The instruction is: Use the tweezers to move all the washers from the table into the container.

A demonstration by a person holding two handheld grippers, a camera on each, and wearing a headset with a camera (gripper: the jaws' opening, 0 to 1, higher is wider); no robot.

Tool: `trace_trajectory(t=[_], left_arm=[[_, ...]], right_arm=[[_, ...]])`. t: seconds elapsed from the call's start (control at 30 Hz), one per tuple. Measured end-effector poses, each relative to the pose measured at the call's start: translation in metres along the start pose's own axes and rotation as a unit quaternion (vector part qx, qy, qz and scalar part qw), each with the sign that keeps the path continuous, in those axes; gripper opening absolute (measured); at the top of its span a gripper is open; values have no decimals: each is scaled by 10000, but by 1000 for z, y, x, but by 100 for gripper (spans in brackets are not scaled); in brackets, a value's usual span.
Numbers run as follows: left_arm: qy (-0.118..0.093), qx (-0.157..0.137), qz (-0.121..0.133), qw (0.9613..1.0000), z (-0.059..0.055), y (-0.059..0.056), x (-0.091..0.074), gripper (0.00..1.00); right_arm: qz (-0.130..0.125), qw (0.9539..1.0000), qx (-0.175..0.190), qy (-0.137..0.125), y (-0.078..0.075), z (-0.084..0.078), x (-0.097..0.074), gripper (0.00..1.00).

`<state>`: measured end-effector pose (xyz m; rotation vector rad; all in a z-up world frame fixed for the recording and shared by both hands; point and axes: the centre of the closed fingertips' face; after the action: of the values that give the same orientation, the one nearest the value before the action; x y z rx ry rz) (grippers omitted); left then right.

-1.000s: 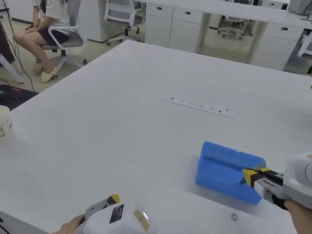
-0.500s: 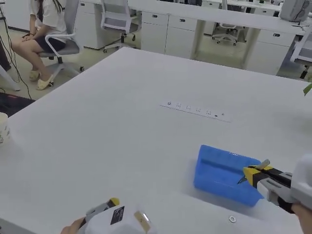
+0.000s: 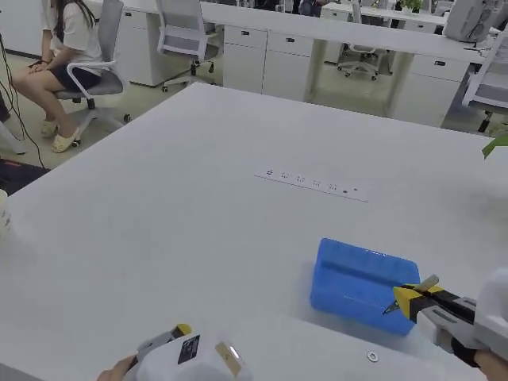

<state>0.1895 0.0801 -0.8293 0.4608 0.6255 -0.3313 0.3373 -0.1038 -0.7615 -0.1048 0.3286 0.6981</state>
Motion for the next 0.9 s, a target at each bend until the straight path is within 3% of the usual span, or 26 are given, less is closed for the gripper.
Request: trace_trajectory(t=[0.9], left_arm=[[24,24,11,10000,-2,0,1,71]], right_arm=[[4,9984,243,508,5,-51,4,3]])
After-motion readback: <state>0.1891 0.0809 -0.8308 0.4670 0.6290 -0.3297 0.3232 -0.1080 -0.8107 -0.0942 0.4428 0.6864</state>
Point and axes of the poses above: the centre of the closed fingertips' face, and the gripper's own axes: x roughly forward along the fingers, y roughly to its left, z roughly out of its top, and after that the axes turned 7 degrees about -y, right-handed
